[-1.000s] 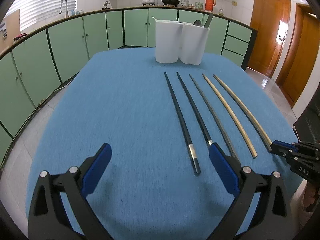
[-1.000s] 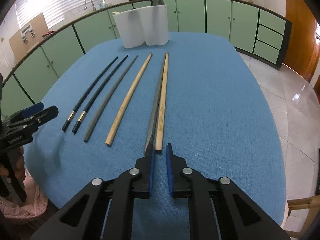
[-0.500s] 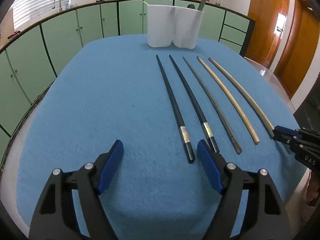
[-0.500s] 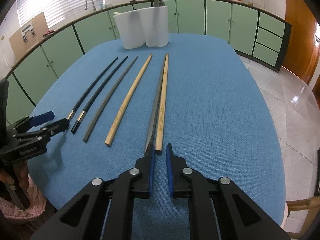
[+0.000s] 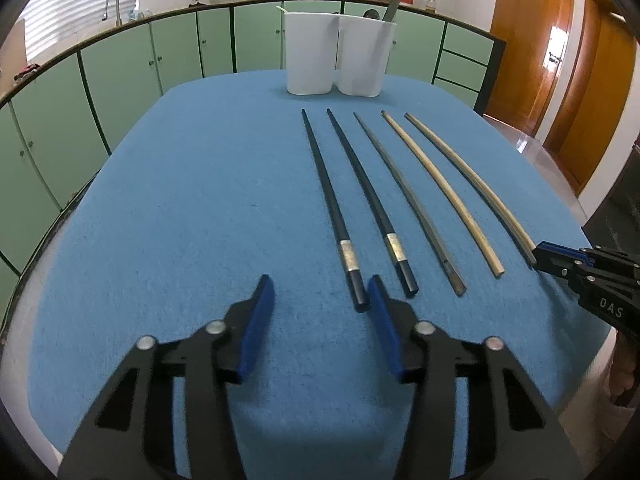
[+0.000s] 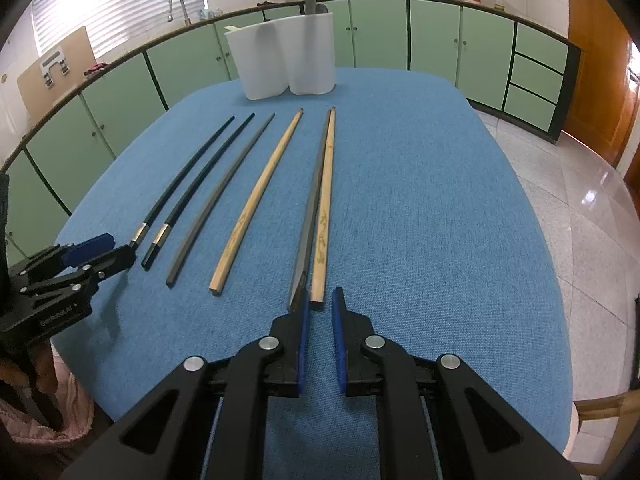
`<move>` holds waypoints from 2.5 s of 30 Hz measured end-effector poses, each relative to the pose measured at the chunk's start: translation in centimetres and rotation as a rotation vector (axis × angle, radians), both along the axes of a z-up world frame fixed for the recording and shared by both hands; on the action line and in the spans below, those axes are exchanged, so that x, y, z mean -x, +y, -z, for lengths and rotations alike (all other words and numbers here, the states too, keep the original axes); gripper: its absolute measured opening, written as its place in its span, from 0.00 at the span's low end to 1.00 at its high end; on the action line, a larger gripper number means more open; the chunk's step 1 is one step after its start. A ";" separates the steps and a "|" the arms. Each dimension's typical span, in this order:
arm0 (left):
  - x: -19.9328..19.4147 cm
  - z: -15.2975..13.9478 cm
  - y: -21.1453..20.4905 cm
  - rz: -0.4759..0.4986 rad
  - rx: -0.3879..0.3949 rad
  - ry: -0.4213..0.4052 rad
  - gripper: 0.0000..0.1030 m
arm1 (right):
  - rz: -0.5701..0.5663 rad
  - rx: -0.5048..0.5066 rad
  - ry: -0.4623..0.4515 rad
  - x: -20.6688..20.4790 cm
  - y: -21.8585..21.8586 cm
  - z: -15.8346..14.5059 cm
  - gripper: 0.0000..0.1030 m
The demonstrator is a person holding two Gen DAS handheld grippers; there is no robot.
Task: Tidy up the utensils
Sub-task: 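Grasp a black chopstick with the left tool while the right tool grasps a wooden chopstick, then lift both held chopsticks and carry them toward the white holder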
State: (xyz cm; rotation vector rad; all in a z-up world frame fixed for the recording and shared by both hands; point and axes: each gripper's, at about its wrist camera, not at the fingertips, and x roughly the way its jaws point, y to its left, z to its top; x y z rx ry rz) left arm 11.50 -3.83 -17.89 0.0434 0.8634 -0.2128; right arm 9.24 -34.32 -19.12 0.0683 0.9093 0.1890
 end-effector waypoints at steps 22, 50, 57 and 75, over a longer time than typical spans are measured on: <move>0.6 -1.0 -1.2 0.020 -0.005 -0.027 0.06 | 0.039 -0.011 -0.025 0.1 -0.2 -0.6 0.07; -2.5 -16.9 0.0 0.047 0.027 -0.371 0.06 | 0.035 -0.062 -0.304 -3.4 -3.8 -16.2 0.07; -4.4 -18.5 -0.5 0.067 0.044 -0.387 0.05 | 0.023 -0.039 -0.322 -5.1 -3.5 -18.4 0.07; -7.4 -21.7 -0.8 0.078 0.125 -0.453 0.05 | -0.009 -0.059 -0.400 -8.6 -3.0 -22.6 0.07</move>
